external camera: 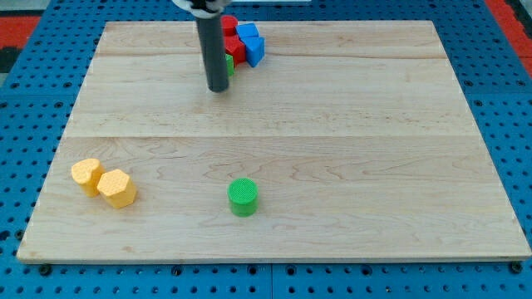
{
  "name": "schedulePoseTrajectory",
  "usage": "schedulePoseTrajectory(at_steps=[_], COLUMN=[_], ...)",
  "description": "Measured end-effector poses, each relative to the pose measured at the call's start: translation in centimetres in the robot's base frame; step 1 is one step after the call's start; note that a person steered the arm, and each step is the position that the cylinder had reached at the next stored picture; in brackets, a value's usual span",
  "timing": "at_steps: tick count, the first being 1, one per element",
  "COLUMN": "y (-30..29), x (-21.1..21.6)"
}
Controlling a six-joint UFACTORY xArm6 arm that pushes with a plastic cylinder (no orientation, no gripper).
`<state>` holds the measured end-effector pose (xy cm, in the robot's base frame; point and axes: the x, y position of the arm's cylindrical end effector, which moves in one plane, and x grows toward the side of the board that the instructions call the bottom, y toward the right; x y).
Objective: Push the green circle towards the group of blocks
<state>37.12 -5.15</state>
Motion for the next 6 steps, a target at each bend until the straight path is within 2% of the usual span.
schedulePoseTrajectory(at_steps=[1,2,3,4,5,6], y=[8.5,11.5,4.4,-1.5,0.5,1.6], x=[6.6,16.1,22.3,17.7,15.9,16.6])
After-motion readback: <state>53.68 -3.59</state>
